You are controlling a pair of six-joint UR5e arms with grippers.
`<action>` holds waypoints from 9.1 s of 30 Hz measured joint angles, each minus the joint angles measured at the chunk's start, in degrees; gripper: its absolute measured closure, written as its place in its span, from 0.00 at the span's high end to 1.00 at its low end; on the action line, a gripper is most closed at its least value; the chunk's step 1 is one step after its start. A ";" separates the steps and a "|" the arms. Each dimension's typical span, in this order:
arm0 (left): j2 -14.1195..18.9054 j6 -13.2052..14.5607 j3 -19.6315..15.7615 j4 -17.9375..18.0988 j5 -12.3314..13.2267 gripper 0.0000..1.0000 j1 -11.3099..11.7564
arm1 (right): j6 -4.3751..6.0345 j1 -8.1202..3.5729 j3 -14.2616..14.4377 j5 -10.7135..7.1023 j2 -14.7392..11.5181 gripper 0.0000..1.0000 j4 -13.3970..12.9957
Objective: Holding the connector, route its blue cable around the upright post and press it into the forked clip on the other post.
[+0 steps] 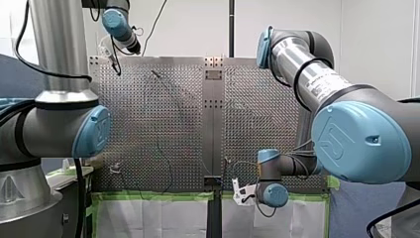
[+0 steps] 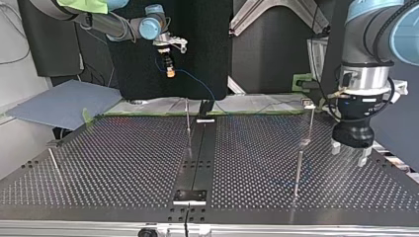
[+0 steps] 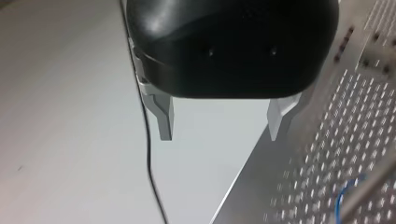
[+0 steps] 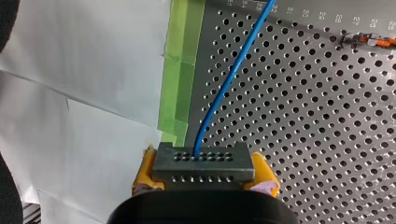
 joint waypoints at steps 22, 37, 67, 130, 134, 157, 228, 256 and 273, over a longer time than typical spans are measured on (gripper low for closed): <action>-5.19 10.72 2.19 -6.02 5.29 0.98 -10.04 | -0.06 0.28 0.02 0.00 0.00 0.00 -0.07; -7.92 18.40 3.85 -9.70 -2.13 0.98 -10.30 | -0.03 0.13 0.04 -0.09 0.01 0.00 -0.20; -8.06 23.30 4.42 -10.86 -12.57 0.98 -10.61 | -0.07 0.12 0.05 -0.09 -0.01 0.00 -0.13; -20.78 43.04 6.70 9.13 -24.06 0.98 -28.76 | 0.10 0.28 -0.10 -0.27 0.00 0.00 -0.13; -22.66 44.93 6.71 11.02 -25.95 0.98 -30.43 | 0.10 0.30 -0.10 -0.27 0.00 0.00 -0.25; -28.22 49.04 8.04 22.48 -27.54 0.98 -24.11 | -0.07 0.35 -0.11 -0.27 0.01 0.00 -0.06; -34.46 49.06 10.66 24.69 -26.37 0.98 -21.06 | 0.01 0.11 -0.11 -0.45 0.01 0.00 -0.45; -42.26 52.22 10.51 25.65 -28.27 0.98 -22.60 | -0.01 -0.02 -0.17 -0.45 0.00 0.00 -0.56; -48.04 53.84 10.51 25.66 -30.03 0.98 -23.82 | 0.02 -0.06 -0.19 -0.52 -0.01 0.00 -0.57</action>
